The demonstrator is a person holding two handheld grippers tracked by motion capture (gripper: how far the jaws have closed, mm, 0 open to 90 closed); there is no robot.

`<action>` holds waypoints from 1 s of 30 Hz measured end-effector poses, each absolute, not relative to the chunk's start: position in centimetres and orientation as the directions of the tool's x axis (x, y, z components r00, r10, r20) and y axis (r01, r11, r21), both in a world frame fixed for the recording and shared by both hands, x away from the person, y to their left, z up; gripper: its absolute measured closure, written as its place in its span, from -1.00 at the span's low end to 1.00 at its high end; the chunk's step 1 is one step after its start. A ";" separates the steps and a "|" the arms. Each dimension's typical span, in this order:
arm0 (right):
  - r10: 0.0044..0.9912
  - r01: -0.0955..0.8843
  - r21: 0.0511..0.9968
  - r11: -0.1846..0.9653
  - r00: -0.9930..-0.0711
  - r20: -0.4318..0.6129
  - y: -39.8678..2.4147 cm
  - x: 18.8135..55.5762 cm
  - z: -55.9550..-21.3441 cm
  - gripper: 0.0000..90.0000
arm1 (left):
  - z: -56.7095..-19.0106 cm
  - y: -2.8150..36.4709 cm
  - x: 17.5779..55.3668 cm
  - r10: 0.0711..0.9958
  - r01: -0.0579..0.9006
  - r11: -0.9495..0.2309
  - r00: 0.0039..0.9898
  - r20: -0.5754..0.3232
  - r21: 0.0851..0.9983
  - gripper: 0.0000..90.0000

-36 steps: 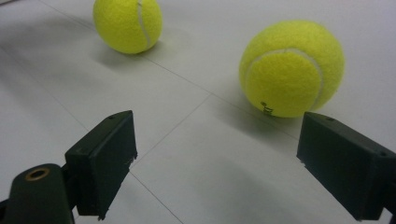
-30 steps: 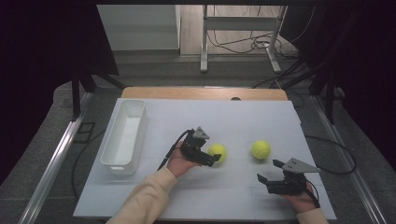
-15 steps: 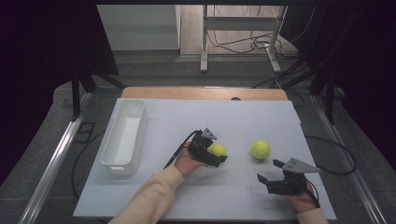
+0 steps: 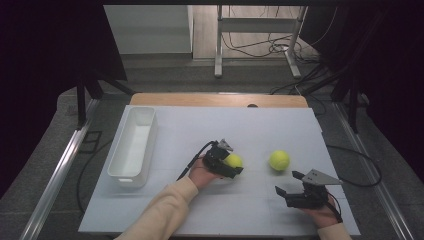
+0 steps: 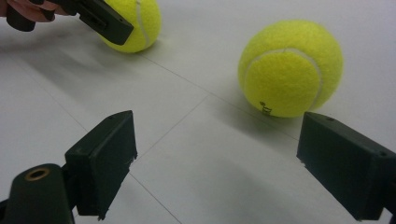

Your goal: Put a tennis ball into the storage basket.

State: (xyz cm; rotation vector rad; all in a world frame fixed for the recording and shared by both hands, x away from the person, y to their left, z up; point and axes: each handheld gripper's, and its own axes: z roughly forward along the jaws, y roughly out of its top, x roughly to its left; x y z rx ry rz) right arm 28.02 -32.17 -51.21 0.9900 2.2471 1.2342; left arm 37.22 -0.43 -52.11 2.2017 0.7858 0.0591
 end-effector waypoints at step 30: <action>0.739 0.388 0.849 0.358 -0.673 -0.004 -32.2 27.9 -51.1 -0.72 | -48.5 3.0 35.8 0.560 0.459 -0.462 0.814 -0.152 0.759 -0.42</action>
